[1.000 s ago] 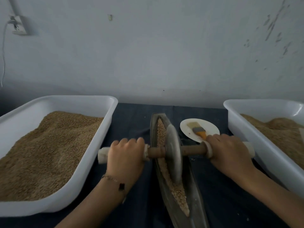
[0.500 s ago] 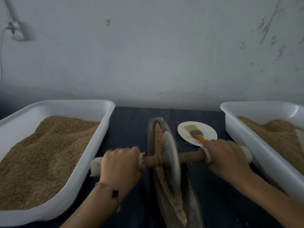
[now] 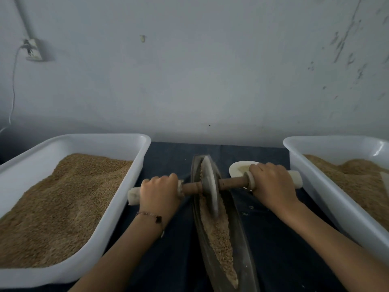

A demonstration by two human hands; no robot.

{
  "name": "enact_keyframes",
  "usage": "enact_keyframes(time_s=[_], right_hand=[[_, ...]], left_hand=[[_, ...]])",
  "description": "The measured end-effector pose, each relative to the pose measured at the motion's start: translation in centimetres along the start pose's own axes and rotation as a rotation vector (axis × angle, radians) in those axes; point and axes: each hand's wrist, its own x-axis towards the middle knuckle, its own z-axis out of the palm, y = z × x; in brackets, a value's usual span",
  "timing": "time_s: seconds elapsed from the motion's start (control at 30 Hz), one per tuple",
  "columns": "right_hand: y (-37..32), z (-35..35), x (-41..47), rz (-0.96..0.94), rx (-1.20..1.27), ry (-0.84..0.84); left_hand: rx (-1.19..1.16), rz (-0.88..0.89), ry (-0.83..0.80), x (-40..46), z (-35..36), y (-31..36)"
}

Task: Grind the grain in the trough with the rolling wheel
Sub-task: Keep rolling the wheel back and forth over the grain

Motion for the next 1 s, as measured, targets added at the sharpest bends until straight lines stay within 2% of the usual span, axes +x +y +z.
enact_keyframes(time_s=[0.17, 0.23, 0.4, 0.57, 0.67, 0.8, 1.0], right_hand=[[-0.3, -4.1, -6.0, -0.059, 0.058, 0.111], [-0.1, -5.9, -7.7, -0.079, 0.071, 0.119], [0.1, -8.4, -9.0, -0.127, 0.08, 0.105], [0.1, -5.0, -7.3, -0.04, 0.085, 0.006], [0.0, -2.3, -3.9, 0.005, 0.008, -0.044], [0.4, 0.6, 1.4, -0.037, -0.051, -0.122], [0.9, 2.5, 4.1, 0.046, -0.023, -0.255]], left_hand=[[-0.052, 0.124, -0.019, -6.4, -3.6, 0.4], [-0.142, 0.206, 0.035, -8.7, -5.1, 0.3], [-0.111, 0.244, 0.079, -10.0, -6.4, 0.2], [-0.135, 0.21, 0.028, -7.4, -3.7, 0.5], [-0.033, 0.092, 0.009, -3.9, -1.5, 0.4], [-0.104, -0.049, 0.006, 0.8, 0.9, -0.1], [0.066, -0.053, 0.093, 3.7, 0.9, 0.5]])
